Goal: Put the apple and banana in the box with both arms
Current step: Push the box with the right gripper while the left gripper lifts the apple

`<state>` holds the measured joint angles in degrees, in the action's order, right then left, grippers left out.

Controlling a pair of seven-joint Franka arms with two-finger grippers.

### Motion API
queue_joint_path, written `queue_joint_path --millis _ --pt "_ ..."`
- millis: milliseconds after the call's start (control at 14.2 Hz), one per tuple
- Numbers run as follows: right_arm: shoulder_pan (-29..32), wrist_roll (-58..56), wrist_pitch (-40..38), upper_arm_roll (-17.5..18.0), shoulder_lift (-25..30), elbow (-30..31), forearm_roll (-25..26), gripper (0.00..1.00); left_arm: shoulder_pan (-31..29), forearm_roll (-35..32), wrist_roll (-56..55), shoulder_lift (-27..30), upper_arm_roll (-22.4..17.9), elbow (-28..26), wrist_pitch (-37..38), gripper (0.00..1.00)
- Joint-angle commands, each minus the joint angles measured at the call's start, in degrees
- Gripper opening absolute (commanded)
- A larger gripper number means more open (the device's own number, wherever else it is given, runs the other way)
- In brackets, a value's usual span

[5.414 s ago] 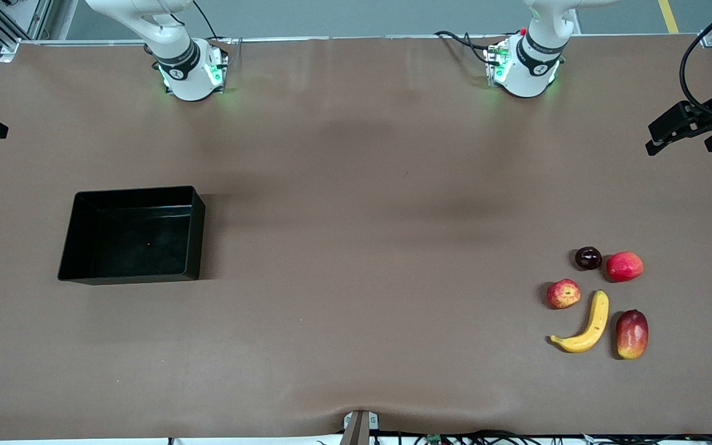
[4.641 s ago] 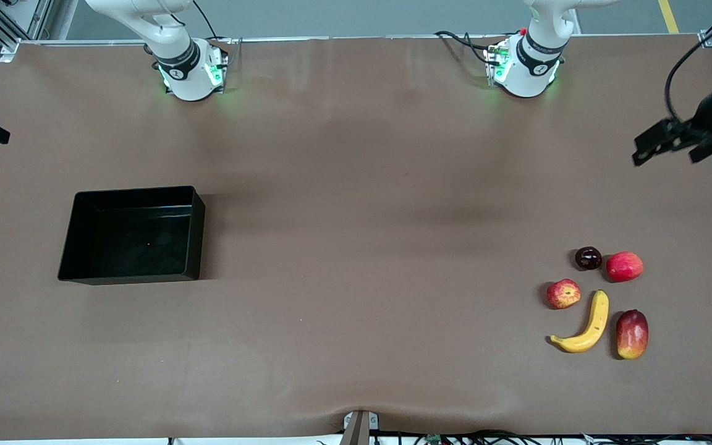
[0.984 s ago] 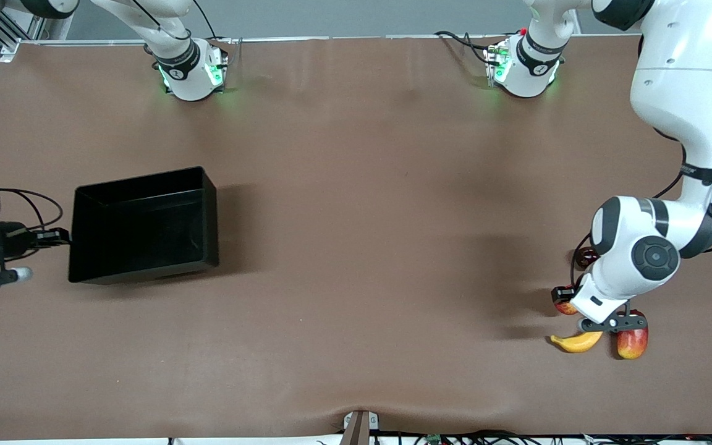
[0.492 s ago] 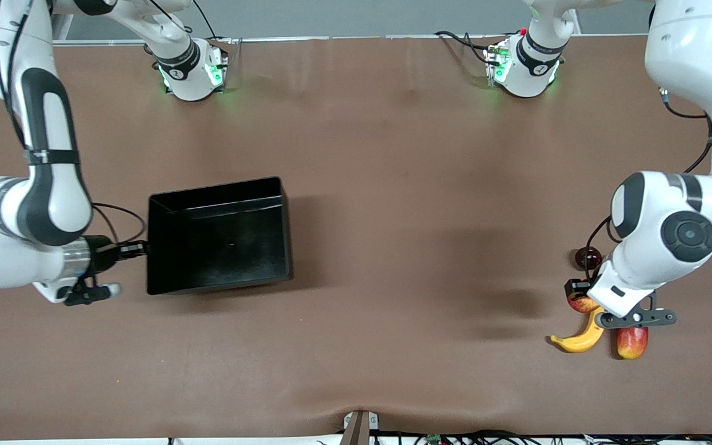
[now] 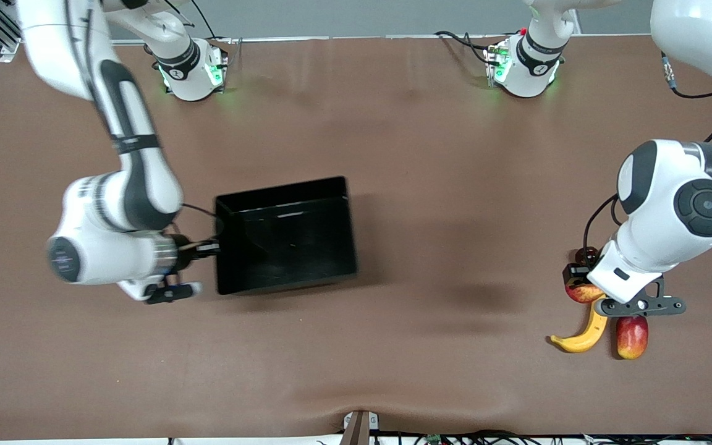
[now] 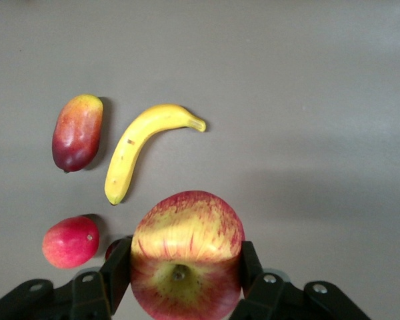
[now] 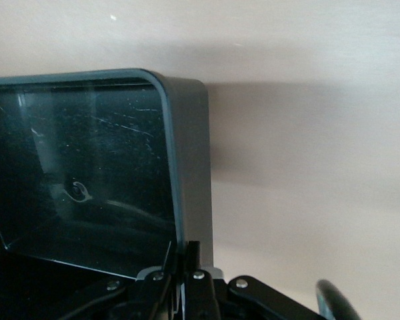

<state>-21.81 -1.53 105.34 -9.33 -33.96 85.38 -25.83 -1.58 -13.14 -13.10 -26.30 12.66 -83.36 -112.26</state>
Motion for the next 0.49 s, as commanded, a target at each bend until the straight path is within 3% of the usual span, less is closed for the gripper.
queue_joint_path --millis 0,422 --pt "-5.4 8.1 4.4 -0.7 -1.8 -0.3 -3.3 0.00 -0.3 -0.2 -1.4 0.6 2.3 1.0 2.1 0.00" --pt "-12.6 20.4 13.9 -0.4 -4.3 -0.4 -7.8 0.00 0.2 -0.1 -12.0 0.5 6.9 0.9 2.1 0.00"
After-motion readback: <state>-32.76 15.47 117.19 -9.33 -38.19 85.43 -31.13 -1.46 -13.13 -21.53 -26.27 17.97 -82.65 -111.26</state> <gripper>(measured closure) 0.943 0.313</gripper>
